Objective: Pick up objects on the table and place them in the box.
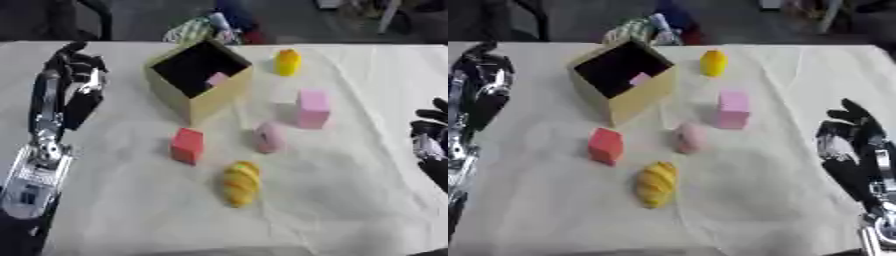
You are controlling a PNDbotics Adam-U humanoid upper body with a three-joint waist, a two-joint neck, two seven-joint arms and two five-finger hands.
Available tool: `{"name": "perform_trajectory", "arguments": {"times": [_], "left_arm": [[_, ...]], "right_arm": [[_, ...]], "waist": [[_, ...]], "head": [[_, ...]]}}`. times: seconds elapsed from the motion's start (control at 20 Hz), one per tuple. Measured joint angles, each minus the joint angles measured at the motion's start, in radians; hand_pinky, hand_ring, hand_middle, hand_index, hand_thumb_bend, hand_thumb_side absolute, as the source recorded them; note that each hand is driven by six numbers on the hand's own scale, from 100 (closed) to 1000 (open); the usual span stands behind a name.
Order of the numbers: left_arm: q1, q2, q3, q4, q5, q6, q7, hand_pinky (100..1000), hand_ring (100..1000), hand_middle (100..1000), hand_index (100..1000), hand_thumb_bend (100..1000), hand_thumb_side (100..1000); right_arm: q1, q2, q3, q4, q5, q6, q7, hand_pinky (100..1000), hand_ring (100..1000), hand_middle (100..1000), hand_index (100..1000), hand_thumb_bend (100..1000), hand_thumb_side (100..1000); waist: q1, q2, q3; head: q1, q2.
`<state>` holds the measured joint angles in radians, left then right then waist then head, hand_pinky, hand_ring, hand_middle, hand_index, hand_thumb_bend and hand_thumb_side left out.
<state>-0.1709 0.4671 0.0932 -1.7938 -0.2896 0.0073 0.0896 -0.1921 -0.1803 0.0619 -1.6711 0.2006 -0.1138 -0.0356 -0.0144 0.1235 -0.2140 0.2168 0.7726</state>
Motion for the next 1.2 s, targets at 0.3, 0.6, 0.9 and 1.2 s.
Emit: {"name": "perform_trajectory", "arguments": {"times": [0.3, 0.6, 0.9, 1.2], "left_arm": [[-0.17, 0.228, -0.165, 0.053, -0.055, -0.106, -0.341, 755, 729, 734, 896, 310, 412], [-0.348, 0.354, -0.345, 0.105, -0.035, -0.188, -0.644, 788, 752, 769, 902, 424, 333], [-0.431, 0.357, -0.469, 0.189, -0.062, -0.235, -0.843, 793, 758, 776, 900, 459, 304], [-0.452, 0.29, -0.512, 0.28, -0.153, -0.252, -0.863, 792, 758, 784, 902, 458, 296]], "right_arm": [[0.007, -0.001, 0.001, 0.0, 0.0, -0.001, 0.004, 848, 751, 758, 928, 100, 446], [0.008, -0.004, 0.007, 0.0, 0.0, -0.001, 0.01, 848, 751, 758, 928, 100, 445], [0.008, -0.009, 0.011, 0.0, 0.0, -0.003, 0.015, 848, 750, 758, 927, 100, 445], [0.009, -0.009, 0.013, 0.0, 0.0, -0.003, 0.016, 848, 750, 758, 927, 100, 445]], "waist": [[0.0, -0.001, -0.014], [0.0, -0.002, -0.024], [0.001, -0.006, -0.026], [0.001, -0.006, -0.026]], "head": [[0.0, 0.0], [0.0, 0.0], [0.0, 0.0], [-0.005, 0.0]]}}
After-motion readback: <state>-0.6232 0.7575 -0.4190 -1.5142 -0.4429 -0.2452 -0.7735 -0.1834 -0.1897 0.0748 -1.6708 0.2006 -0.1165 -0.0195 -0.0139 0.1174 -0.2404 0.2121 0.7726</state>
